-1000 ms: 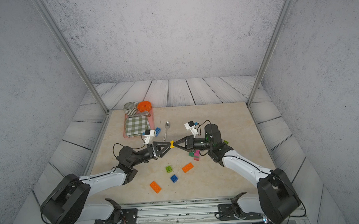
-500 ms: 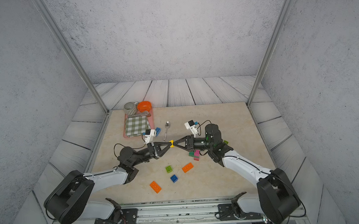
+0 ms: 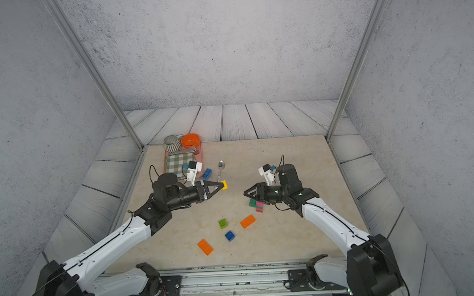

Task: Assemble the letter p with lego
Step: Pick up the lego brick from the center of the board.

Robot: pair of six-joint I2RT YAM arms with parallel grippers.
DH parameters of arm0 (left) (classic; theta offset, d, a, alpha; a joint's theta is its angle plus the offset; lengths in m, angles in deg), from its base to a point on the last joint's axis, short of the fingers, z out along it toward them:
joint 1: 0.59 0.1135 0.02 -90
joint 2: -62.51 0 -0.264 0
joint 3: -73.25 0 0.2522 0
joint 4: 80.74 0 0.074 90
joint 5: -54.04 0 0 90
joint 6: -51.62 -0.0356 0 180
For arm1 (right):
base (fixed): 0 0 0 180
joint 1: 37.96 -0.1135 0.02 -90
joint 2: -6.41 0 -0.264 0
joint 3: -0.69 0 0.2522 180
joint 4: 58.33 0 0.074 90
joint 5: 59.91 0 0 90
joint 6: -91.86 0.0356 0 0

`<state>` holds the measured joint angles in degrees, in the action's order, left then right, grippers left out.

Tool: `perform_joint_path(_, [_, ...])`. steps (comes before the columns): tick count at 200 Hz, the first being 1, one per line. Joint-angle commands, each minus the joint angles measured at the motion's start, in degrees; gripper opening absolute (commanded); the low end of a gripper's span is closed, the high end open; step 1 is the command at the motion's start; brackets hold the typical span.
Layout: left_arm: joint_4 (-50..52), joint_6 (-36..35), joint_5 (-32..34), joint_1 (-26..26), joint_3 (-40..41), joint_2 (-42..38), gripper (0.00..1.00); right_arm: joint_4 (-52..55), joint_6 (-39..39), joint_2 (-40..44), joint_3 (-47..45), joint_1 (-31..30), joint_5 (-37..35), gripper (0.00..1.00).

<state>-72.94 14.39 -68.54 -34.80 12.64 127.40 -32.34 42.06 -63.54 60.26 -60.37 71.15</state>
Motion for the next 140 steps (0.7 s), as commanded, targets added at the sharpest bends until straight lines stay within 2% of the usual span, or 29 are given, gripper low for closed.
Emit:
perform_joint_path(1, [25.6, -12.2, 6.5, -1.7, -5.9, 4.6, 0.01, 13.2, -8.1, -0.2, 0.8, 0.6, -11.1, 0.4])
perform_joint_path(37, [40.2, -17.8, 15.0, -6.8, -18.7, 15.0, 0.0, 17.9, -11.5, 0.5, 0.9, 1.4, -22.8, 0.37])
perform_joint_path(77, [52.2, -21.5, 21.7, -11.7, -33.2, 27.2, 0.0, 19.8, -14.0, 0.7, 1.3, 1.7, -29.6, 0.38])
perform_joint_path(140, [66.6, -24.2, 25.3, -14.9, -52.9, 44.7, 0.0, 10.4, -13.6, -0.5, -0.2, 1.8, -22.7, 0.4])
